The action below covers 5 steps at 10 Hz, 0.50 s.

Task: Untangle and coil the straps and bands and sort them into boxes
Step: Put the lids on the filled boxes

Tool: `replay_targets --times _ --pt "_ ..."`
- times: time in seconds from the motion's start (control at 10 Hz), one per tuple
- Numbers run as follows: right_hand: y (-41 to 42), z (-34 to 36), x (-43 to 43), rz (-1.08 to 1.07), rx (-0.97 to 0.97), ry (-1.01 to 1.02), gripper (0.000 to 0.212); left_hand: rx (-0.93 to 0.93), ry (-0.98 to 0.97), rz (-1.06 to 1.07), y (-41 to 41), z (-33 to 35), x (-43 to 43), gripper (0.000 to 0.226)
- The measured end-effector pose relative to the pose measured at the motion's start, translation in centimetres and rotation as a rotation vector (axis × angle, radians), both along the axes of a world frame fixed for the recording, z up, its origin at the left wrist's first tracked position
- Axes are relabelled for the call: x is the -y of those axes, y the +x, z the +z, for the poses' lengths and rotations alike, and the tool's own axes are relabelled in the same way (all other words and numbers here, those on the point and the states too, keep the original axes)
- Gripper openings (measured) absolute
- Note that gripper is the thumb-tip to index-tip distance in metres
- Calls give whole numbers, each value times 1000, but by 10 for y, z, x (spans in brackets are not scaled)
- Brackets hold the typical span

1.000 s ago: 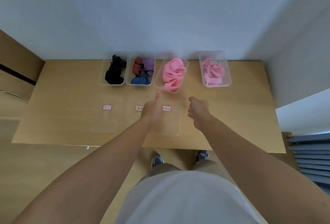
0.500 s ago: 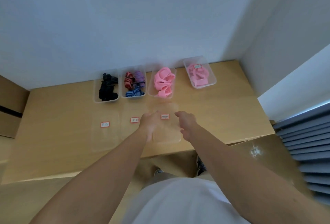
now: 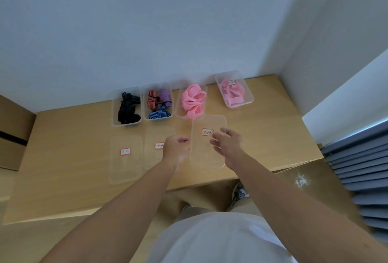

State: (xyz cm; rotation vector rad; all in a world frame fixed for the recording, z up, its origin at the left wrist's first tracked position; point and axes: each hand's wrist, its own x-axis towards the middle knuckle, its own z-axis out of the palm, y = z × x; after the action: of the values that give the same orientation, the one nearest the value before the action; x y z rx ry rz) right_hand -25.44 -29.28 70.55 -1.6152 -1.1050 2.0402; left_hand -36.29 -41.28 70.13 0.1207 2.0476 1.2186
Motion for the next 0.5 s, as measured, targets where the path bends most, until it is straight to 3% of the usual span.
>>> replay_targets --times 0.2,0.3,0.4,0.5 --pt "-17 9 -27 5 -57 104 46 -322 -15 -73 -21 15 -21 17" --pt "-31 10 -48 48 -52 165 57 -361 -52 -137 -49 33 -43 24" --pt "-45 11 -70 79 -70 204 59 -312 -102 -206 -78 53 -72 30" --pt "-58 8 -91 103 -59 229 56 -141 -84 -161 -96 62 -98 52"
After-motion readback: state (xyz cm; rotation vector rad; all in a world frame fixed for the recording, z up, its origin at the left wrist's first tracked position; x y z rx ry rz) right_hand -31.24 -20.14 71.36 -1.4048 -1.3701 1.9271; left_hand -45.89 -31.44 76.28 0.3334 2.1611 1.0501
